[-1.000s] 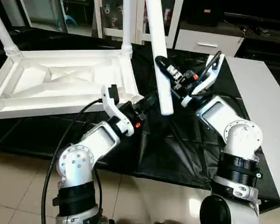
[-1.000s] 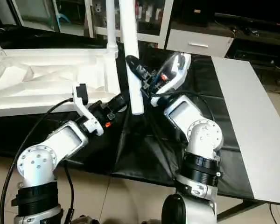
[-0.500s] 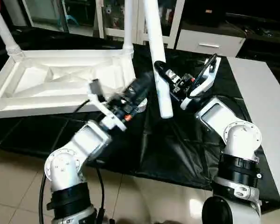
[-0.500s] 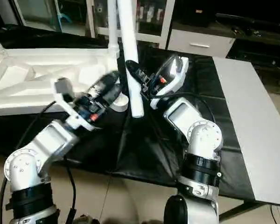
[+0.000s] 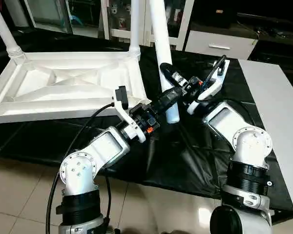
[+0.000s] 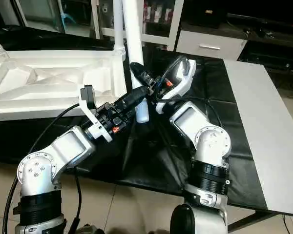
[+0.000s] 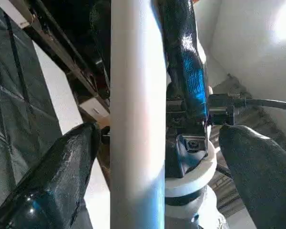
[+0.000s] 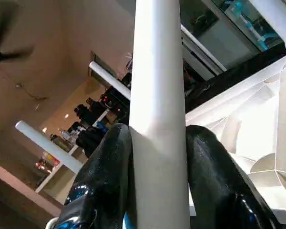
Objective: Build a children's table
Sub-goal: Pick table leg
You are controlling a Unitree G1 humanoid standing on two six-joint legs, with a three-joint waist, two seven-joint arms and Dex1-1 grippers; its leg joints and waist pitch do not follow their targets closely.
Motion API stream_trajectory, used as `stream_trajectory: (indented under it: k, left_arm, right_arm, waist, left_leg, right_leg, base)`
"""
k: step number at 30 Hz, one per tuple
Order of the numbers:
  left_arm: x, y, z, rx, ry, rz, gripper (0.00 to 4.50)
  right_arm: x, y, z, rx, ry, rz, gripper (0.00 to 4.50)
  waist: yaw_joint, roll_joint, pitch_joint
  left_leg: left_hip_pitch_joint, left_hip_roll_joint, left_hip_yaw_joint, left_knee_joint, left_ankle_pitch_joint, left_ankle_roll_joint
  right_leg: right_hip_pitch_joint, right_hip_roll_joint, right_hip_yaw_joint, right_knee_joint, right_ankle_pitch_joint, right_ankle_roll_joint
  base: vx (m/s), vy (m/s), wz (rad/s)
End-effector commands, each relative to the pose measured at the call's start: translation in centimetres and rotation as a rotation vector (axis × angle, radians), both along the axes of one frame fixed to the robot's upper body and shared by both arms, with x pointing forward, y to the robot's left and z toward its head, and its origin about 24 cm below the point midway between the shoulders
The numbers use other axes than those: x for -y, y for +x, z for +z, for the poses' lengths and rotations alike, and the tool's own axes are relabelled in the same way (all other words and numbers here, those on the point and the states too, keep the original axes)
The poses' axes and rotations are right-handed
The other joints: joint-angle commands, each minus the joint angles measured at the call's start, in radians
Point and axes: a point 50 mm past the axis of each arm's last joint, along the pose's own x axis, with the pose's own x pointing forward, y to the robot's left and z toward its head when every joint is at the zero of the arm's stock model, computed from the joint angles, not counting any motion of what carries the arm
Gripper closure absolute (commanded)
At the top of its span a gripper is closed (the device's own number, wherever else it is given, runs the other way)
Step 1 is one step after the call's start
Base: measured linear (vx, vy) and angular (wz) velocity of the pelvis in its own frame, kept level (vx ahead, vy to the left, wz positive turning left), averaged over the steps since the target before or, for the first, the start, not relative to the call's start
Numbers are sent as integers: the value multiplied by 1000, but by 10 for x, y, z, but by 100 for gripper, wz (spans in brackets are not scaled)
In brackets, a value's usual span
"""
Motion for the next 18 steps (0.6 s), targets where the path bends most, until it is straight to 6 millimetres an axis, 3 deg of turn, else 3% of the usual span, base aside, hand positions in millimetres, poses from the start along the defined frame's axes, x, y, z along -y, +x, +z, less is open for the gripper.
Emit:
stream_trajectory:
  k: [1,3,5,11,13,18]
  left_arm:
    - [13,-8,-4,-23,-22,-61,0]
    - [13,-8,-4,-22,-26,-62,18]
    - [12,-9,-4,-19,-41,-63,40]
    - [15,-12,-3,-5,-50,-102,84]
    - [17,-14,-4,-7,-34,-119,115]
    - [21,-17,-5,-12,-23,-149,146]
  right_arm:
    - [1,2,5,6,28,-21,311]
    - [2,3,5,4,32,-28,311]
    - [3,4,5,4,36,-35,311]
    - [3,5,7,7,41,-44,311]
    - [2,5,7,5,45,-48,311]
    - [1,5,7,3,53,-46,311]
  waist:
    - [1,10,-69]
    - [0,6,-68]
    - [0,10,-69]
    - [-1,9,-71]
    - [0,16,-69]
    - [-1,13,-70]
  left_leg:
    - [18,77,-32,-87,-105,-66]
    - [18,77,-32,-88,-118,-69]
    - [18,77,-33,-88,-117,-72]
    - [17,76,-32,-86,-103,-66]
    - [19,77,-32,-87,-116,-69]
    - [19,77,-33,-88,-122,-74]
  right_leg:
    - [46,-75,60,-75,-114,-126]
    - [46,-74,61,-77,-128,-124]
    - [46,-75,60,-76,-123,-124]
    - [49,-73,60,-73,-83,-127]
    - [46,-72,59,-74,-93,-131]
    - [47,-73,60,-74,-101,-125]
  base:
    - [0,0,0]
    - [0,0,0]
    - [0,0,0]
    - [0,0,0]
    - [0,0,0]
    - [0,0,0]
